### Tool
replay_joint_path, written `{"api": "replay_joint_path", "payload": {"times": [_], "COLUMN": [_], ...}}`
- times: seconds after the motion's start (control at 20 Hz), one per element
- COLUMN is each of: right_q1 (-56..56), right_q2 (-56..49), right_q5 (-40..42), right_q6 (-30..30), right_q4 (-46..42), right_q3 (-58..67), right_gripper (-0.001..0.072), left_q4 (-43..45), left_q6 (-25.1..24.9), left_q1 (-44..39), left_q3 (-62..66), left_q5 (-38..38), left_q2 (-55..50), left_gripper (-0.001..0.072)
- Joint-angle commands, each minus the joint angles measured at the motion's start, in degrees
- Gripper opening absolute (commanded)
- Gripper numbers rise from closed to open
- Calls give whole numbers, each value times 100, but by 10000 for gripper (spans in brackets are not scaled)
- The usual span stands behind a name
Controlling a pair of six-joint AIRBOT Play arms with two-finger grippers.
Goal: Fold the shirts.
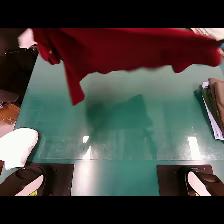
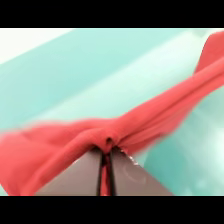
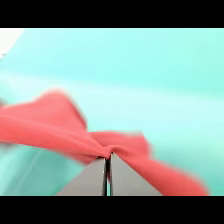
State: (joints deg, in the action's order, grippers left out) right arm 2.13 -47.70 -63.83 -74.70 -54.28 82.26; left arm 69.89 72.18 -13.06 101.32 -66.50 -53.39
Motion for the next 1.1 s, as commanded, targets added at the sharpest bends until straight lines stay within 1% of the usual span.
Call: {"api": "replay_joint_path", "payload": {"times": [0.0, 0.1, 0.2, 0.25, 0.4, 0.5, 0.55, 0.65, 0.7, 0.8, 0.95, 1.0, 1.05], "right_q1": [291, 396, 461, 420, 50, -337, -501, -693, -730, -737, -737, -737, -737], "right_q2": [177, 160, 4, -138, -839, -1346, -1613, -2159, -2428, -2959, -3585, -3748, -3912], "right_q5": [-295, -503, -894, -1147, -1996, -2264, -2260, -1919, -1611, -817, 81, 247, 304], "right_q6": [-17, -17, -28, -39, -422, -463, -461, -450, -450, -431, -431, -431, -431], "right_q4": [-142, -144, -138, -129, -118, -138, -140, -140, -142, -131, -129, -125, -127], "right_q3": [905, 1300, 1637, 1755, 1757, 1322, 968, 258, -31, -459, -553, -485, -339], "right_gripper": [11, 11, 11, 11, 12, 11, 12, 11, 12, 12, 13, 14, 14], "left_q4": [-166, -352, -634, -625, -608, -610, -610, -610, -610, -595, -588, -581, -581], "left_q6": [-63, -63, -63, -63, -66, -66, -66, -164, -308, -361, -291, -177, -103], "left_q1": [7, 7, 7, 7, 7, 7, 7, 7, 7, 7, 7, 7, 7], "left_q3": [463, 887, 925, 852, -11, -885, -1314, -2065, -2315, -2446, -2406, -2367, -2356], "left_q5": [-420, -962, -1062, -1126, -1239, -1237, -1213, -938, -695, -107, 999, 1272, 1502], "left_q2": [476, 476, 474, 431, 120, -267, -507, -1147, -1543, -2347, -3154, -3281, -3303], "left_gripper": [28, 28, 28, 28, 28, 28, 28, 29, 29, 29, 32, 233, 530]}}
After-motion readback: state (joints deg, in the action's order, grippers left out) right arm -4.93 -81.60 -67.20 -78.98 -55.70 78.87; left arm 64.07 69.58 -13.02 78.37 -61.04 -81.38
